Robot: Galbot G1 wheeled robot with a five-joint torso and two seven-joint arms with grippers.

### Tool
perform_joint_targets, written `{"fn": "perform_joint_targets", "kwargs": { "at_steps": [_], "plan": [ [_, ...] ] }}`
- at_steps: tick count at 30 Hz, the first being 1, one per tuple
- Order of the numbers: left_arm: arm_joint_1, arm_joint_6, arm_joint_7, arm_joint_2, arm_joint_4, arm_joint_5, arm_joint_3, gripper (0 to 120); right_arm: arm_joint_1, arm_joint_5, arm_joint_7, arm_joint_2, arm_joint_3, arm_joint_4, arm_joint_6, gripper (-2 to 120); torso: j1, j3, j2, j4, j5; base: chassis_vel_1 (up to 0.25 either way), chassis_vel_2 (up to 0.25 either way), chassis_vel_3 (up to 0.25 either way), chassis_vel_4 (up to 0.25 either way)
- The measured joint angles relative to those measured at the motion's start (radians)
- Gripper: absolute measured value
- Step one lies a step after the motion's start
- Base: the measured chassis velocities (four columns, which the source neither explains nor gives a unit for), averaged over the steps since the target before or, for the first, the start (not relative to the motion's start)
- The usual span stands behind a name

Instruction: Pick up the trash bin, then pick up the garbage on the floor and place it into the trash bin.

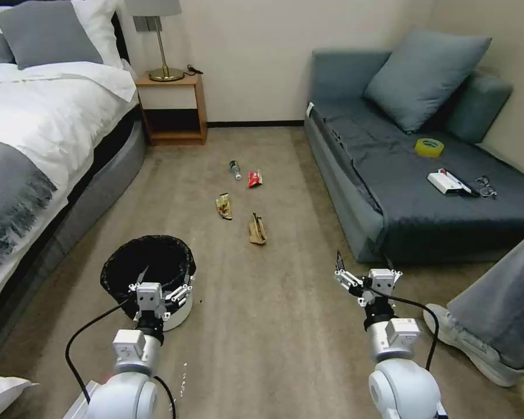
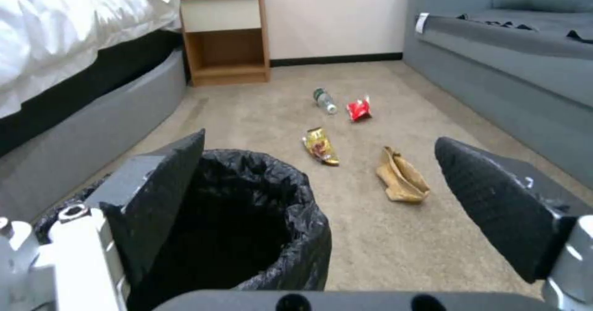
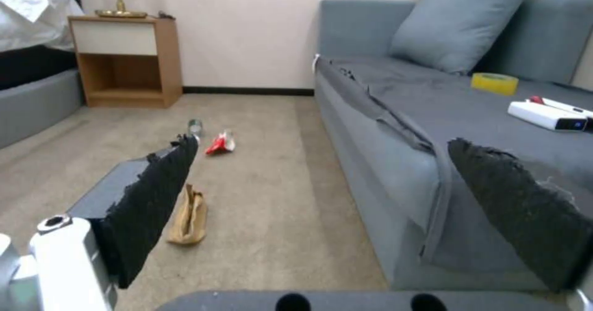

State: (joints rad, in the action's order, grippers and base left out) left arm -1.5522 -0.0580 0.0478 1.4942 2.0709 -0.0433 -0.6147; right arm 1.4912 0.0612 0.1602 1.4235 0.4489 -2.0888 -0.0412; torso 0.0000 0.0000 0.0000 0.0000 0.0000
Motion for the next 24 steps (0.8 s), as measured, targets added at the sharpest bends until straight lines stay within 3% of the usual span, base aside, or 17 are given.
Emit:
{"fn": "perform_joint_targets", "kwargs": {
  "at_steps": [24],
  "plan": [
    [0.002, 0.039, -0.032, 0.004, -0.048, 0.029, 0.044, 100, 0.04, -0.042, -0.108, 0.052, 0.069, 0.06, 0.028, 100, 0.0, 0.0, 0.0, 0.0, 0.0, 0.0, 0.0, 0.0, 0.0]
  ]
}}
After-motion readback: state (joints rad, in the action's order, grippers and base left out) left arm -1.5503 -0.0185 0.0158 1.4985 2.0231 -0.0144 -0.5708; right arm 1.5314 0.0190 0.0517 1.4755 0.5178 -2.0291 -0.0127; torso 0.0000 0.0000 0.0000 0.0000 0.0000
